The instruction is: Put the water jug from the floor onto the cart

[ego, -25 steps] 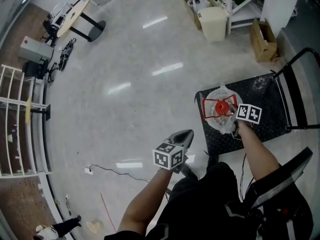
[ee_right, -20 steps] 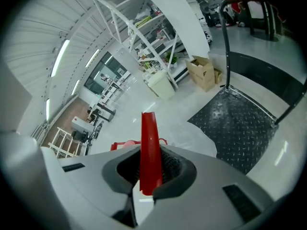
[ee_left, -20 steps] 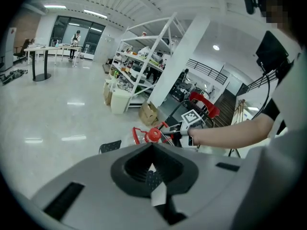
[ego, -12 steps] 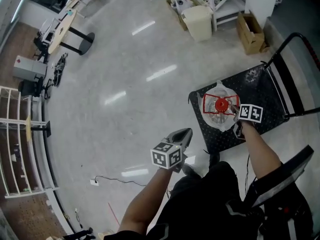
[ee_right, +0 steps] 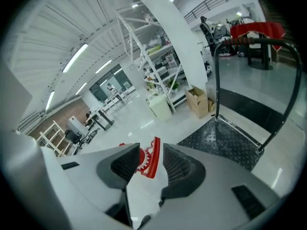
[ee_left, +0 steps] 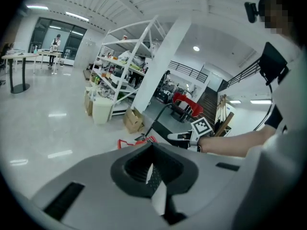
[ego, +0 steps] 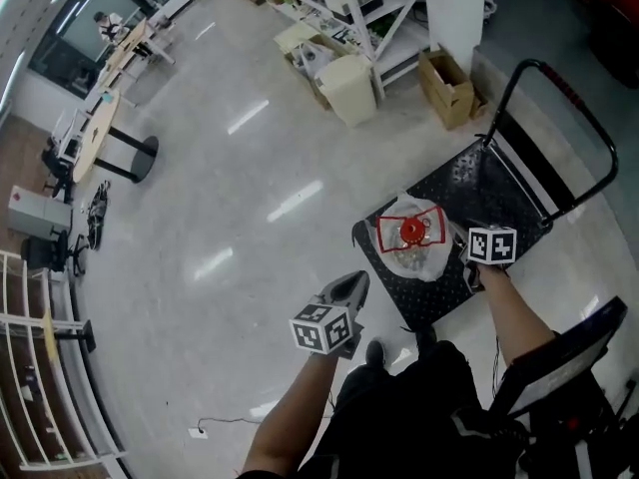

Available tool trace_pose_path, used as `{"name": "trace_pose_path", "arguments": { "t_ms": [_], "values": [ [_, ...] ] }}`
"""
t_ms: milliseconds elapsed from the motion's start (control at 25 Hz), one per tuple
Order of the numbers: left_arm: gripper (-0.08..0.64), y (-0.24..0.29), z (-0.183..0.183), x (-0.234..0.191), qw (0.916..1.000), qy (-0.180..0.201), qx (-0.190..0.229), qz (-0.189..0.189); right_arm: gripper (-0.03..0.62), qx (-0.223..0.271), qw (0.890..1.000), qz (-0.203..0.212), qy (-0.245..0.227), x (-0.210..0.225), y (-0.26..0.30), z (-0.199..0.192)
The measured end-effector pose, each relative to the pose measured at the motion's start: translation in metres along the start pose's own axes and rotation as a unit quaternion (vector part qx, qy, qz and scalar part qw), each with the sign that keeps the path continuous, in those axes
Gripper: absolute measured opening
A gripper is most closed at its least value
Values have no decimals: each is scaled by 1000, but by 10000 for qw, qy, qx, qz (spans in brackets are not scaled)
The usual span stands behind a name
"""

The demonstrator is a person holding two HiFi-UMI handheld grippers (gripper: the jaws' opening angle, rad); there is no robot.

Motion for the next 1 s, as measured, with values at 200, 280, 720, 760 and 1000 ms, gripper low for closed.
{"name": "trace_pose_path", "arguments": {
  "t_ms": [200, 280, 720, 760, 1000],
  "values": [
    [0, -2, 30, 18, 9957, 601, 250, -662, 146, 889, 9956, 289, -46, -48, -67, 29],
    [0, -9, 42, 24, 9917, 856, 348, -893, 146, 1244, 9915, 345, -185, -73, -96, 39],
    [0, -52, 87, 80, 9509, 2126, 747, -2121, 3, 2399, 9681, -70, -720, -168, -234, 37],
    [0, -54, 89, 86, 9461, 2156, 788, -2286, 3, 2444, 9667, -207, -732, -170, -242, 31],
    [0, -71, 63, 125, 9225, 2258, 789, -3030, 3, 2759, 9558, -966, -317, -171, -308, -37]
  ]
}}
Point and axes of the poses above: the fingertips, and each gripper's own axes: y forward along the fingers, x to its right, z out of its top, the point moved 2 cm from there along -y, backward along the fingers, and after that the axes turned 4 degrees about y, right-handed, at the moved point
